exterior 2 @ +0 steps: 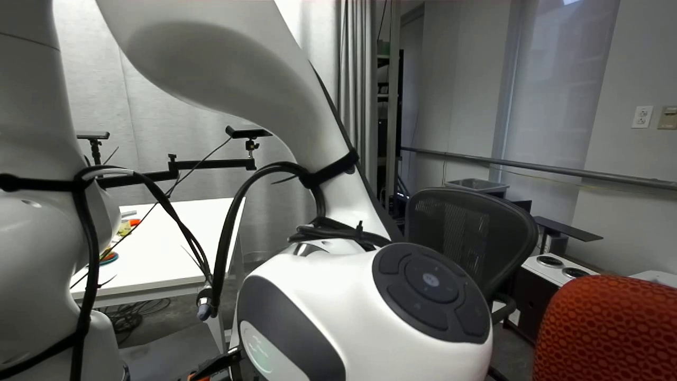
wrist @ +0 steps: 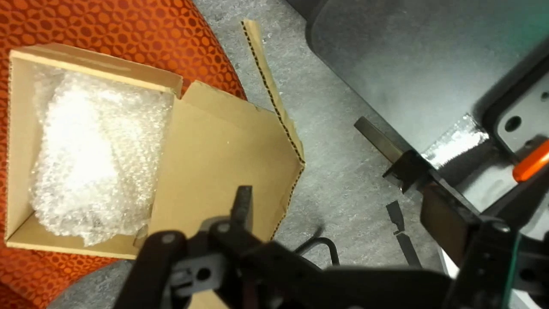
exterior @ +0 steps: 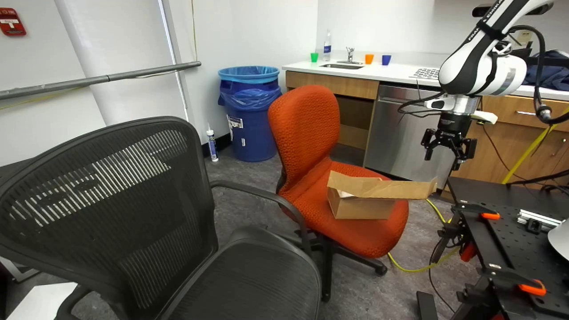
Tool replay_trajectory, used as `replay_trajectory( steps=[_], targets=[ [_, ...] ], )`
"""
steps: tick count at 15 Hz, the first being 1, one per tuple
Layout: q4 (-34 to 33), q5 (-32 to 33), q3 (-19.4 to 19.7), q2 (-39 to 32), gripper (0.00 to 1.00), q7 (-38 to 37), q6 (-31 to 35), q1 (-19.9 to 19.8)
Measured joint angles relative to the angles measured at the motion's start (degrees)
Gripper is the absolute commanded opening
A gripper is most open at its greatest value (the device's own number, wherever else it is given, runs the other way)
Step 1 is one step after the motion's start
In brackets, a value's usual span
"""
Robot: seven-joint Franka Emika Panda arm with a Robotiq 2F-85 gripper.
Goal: Remove the box from the orange chair and place it on the black chair
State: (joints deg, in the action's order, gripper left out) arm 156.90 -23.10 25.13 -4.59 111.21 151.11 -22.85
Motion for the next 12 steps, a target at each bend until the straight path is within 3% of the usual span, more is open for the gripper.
replay_trajectory(
  steps=[4, 8, 12],
  targets=[
    [-3.40, -10.49, -2.01, -5.97, 1.00, 16.41, 0.80, -4.89],
    [-10.82, -22.40, -5.95, -16.17, 1.00, 31.84, 0.75, -11.77],
    [-18.34, -24.48, -11.11, -25.56, 1.00, 37.93, 0.58, -18.99]
  ],
)
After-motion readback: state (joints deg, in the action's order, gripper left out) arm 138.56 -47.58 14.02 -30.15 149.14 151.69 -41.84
